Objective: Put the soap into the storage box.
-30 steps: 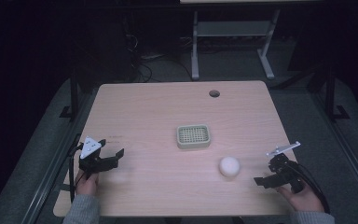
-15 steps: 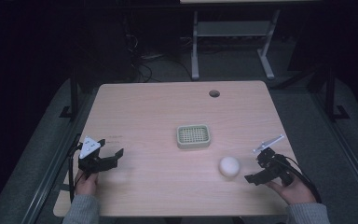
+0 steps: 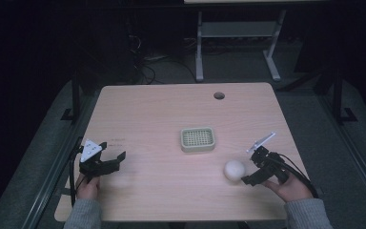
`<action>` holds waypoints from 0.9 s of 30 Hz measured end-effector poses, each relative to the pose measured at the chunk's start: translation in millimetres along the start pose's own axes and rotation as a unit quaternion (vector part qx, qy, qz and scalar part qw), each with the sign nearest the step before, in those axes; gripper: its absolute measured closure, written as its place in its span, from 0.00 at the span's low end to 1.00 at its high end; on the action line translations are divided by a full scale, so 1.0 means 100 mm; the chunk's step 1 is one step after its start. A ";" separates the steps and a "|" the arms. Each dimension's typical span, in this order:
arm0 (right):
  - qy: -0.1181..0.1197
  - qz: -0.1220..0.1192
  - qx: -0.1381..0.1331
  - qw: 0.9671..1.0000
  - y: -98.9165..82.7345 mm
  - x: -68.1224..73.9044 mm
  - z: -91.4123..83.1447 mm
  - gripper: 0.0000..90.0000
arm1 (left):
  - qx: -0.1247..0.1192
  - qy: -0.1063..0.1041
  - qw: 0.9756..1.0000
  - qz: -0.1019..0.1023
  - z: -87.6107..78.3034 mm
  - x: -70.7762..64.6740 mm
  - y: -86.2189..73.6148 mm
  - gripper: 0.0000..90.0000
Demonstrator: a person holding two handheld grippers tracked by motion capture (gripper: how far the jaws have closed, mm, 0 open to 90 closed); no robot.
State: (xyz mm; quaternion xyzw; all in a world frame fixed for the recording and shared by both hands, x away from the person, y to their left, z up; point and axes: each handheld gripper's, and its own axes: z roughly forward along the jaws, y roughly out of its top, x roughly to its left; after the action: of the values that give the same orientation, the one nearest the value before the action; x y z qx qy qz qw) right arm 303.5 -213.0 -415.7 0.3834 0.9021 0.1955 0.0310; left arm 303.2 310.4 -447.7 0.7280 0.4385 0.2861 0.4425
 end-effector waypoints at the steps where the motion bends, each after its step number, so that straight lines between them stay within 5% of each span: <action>1: 0.001 -0.003 0.001 1.000 0.02 0.01 0.00 0.19 | 0.000 0.000 1.000 -0.001 0.00 0.00 0.00 0.16; 13: 0.005 -0.033 0.024 0.999 0.27 0.08 0.09 0.18 | -0.002 0.000 1.000 -0.004 -0.01 0.01 0.00 0.16; 27: 0.008 -0.041 0.043 0.998 0.40 0.12 0.22 0.18 | -0.001 0.002 1.000 -0.002 -0.02 0.02 0.01 0.17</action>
State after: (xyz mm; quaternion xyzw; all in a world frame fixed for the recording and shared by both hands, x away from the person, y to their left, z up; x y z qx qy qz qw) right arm 326.7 -171.7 -419.9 0.3455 0.9248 0.1584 0.0158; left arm 302.8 312.6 -446.3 0.7262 0.4403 0.2870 0.4432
